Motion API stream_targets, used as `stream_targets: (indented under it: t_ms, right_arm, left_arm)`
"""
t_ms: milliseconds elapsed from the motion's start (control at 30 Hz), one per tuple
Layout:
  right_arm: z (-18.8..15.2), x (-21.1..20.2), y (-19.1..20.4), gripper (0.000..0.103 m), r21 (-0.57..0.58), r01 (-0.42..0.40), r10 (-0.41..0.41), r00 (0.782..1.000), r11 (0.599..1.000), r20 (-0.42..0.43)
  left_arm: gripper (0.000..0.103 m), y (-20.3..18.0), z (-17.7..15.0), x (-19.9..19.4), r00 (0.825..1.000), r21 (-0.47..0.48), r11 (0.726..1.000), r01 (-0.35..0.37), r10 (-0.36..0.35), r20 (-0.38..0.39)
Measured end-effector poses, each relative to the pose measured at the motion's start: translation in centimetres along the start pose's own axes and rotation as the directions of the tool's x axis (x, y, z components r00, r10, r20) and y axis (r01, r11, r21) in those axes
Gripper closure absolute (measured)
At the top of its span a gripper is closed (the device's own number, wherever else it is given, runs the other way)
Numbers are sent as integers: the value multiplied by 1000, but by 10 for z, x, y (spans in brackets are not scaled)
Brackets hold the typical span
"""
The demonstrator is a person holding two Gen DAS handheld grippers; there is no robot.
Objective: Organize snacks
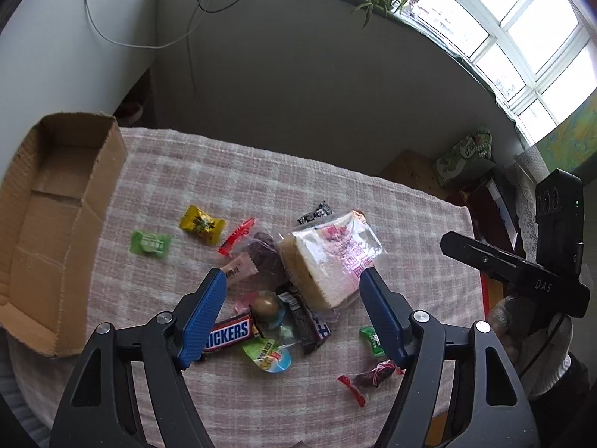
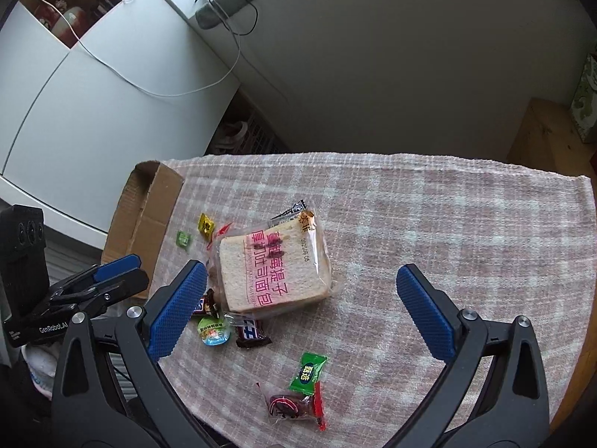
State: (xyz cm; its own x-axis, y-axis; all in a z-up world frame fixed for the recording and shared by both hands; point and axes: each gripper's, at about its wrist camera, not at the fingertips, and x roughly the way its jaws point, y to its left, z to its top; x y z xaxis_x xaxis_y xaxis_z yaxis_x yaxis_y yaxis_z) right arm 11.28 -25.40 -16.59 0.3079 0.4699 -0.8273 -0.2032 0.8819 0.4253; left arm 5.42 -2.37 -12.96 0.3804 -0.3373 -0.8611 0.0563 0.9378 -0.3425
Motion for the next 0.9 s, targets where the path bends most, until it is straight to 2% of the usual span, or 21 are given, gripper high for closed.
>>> stream_targets:
  t_ms: [67, 200, 467, 600, 667, 767, 900]
  right_arm:
    - [1, 16, -1, 0, -9, -13, 13, 999, 1000, -40]
    - [5, 39, -3, 0, -6, -44, 43, 994, 999, -100]
    - [12, 63, -8, 0, 3, -103, 102, 980, 995, -173]
    - [14, 76, -10, 0, 19, -131, 132, 970, 991, -205]
    - [15, 81, -10, 3, 25, -141, 143, 966, 990, -217]
    - [15, 87, -9, 4, 26, -154, 155, 959, 988, -235]
    - [14, 94, -7, 9, 25, -163, 164, 951, 986, -263]
  left_arm:
    - [32, 1, -4, 14, 999, -13, 1000, 24, -24, -29]
    - [39, -1, -10, 35, 996, -30, 998, 50, -52, -76]
    - [51, 9, -12, 59, 988, -79, 992, 94, -103, -114]
    - [51, 8, -10, 68, 985, -82, 991, 108, -118, -129]
    - [51, 8, -10, 70, 981, -92, 988, 120, -133, -143]
    - [59, 7, -10, 77, 977, -92, 987, 133, -146, -158]
    - [59, 8, -9, 82, 975, -93, 986, 139, -152, -165]
